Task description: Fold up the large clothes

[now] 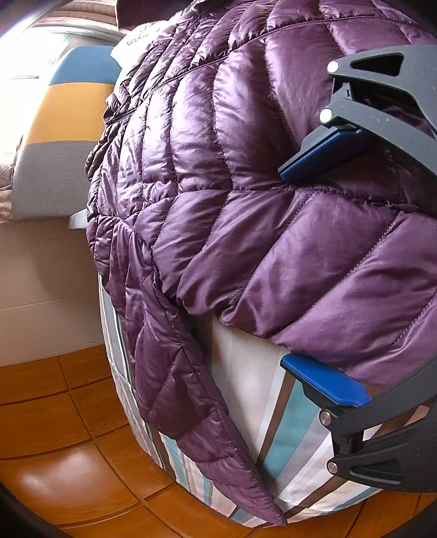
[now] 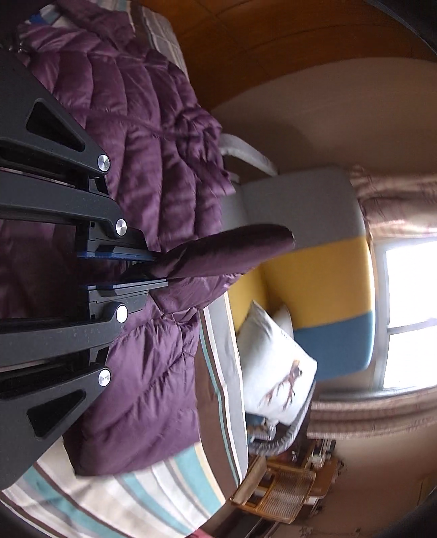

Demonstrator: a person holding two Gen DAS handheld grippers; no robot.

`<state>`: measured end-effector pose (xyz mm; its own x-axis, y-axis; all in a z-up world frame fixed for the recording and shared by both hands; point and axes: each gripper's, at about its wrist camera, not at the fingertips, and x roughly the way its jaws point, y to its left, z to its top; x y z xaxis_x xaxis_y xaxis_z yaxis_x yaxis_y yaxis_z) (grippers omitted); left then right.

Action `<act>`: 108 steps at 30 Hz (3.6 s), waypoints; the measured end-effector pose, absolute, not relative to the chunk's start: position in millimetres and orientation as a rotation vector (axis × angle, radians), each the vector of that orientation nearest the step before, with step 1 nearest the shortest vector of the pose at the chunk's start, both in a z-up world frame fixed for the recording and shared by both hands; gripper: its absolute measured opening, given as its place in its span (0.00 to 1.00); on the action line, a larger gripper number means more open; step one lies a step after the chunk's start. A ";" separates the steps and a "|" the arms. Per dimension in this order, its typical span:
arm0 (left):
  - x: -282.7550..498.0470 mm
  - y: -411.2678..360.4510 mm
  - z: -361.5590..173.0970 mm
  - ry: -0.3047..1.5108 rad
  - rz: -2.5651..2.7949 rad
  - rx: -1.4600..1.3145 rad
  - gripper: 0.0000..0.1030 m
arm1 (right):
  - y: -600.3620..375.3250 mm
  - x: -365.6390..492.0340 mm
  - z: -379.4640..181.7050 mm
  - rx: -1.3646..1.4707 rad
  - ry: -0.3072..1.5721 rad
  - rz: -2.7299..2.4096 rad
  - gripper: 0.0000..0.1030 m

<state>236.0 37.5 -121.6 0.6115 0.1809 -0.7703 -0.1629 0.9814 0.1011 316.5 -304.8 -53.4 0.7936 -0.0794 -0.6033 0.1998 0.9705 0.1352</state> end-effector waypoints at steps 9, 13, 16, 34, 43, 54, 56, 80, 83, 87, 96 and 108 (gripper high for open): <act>236.0 41.6 -122.5 0.898 0.185 -0.008 0.98 | -197.3 332.7 -67.3 0.069 0.683 0.114 0.10; 235.9 42.5 -123.2 0.899 0.181 -0.016 0.98 | -158.0 332.1 -74.1 0.003 0.713 0.241 0.10; 235.9 42.3 -123.7 0.899 0.181 -0.016 0.98 | -139.6 331.2 -84.0 -0.070 0.763 0.280 0.10; 235.6 41.1 -123.5 0.899 0.187 -0.008 0.98 | -252.3 272.2 -52.1 0.122 0.696 0.135 0.55; 234.4 37.9 -122.5 0.893 0.199 0.013 0.98 | -392.3 292.4 -86.6 0.355 0.773 -0.335 0.32; 227.8 29.3 -111.9 0.876 0.233 0.068 0.98 | -334.3 314.7 -116.0 0.152 0.833 -0.207 0.26; 229.3 25.5 -102.6 0.867 0.227 0.081 0.98 | -337.5 313.3 -117.0 0.172 0.834 -0.203 0.26; 389.1 -50.2 -108.4 0.922 0.112 0.025 0.98 | -332.4 313.9 -121.1 0.155 0.819 -0.213 0.26; 392.2 -44.6 -115.3 0.931 0.094 -0.024 0.98 | -327.2 317.2 -123.2 0.116 0.831 -0.233 0.26; 392.0 -46.3 -115.2 0.929 0.096 -0.015 0.98 | -323.9 318.2 -123.7 0.093 0.832 -0.245 0.26; 362.5 -23.2 -98.1 0.909 0.062 -0.072 0.98 | -325.2 318.8 -123.3 0.084 0.831 -0.254 0.26; 314.1 44.3 -71.6 0.844 0.168 -0.066 0.98 | -322.4 318.0 -122.8 0.064 0.836 -0.264 0.26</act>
